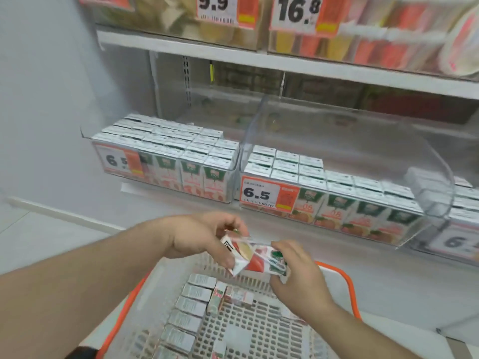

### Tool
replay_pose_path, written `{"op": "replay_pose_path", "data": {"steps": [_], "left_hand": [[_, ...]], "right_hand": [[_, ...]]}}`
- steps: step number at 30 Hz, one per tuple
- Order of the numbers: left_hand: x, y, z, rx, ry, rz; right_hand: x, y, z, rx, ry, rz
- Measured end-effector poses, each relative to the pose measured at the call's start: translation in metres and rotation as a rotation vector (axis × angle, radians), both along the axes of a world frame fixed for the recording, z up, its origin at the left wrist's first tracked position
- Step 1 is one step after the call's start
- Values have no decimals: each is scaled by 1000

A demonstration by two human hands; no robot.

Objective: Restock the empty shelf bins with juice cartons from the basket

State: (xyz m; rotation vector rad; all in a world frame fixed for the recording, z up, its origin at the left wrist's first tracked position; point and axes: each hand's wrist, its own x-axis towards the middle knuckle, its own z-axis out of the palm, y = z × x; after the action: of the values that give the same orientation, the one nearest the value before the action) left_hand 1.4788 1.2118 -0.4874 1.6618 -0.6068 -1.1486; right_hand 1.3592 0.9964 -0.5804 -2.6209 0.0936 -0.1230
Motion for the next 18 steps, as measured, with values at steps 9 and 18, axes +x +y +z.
{"op": "replay_pose_path", "data": {"steps": [9,18], "left_hand": [[-13,-4,31,-266,584,428],[-4,6,22,-250,611,789]], "right_hand": [[-12,12,59,357,-359,-249],[-3,31,97,268,-584,-176]]}}
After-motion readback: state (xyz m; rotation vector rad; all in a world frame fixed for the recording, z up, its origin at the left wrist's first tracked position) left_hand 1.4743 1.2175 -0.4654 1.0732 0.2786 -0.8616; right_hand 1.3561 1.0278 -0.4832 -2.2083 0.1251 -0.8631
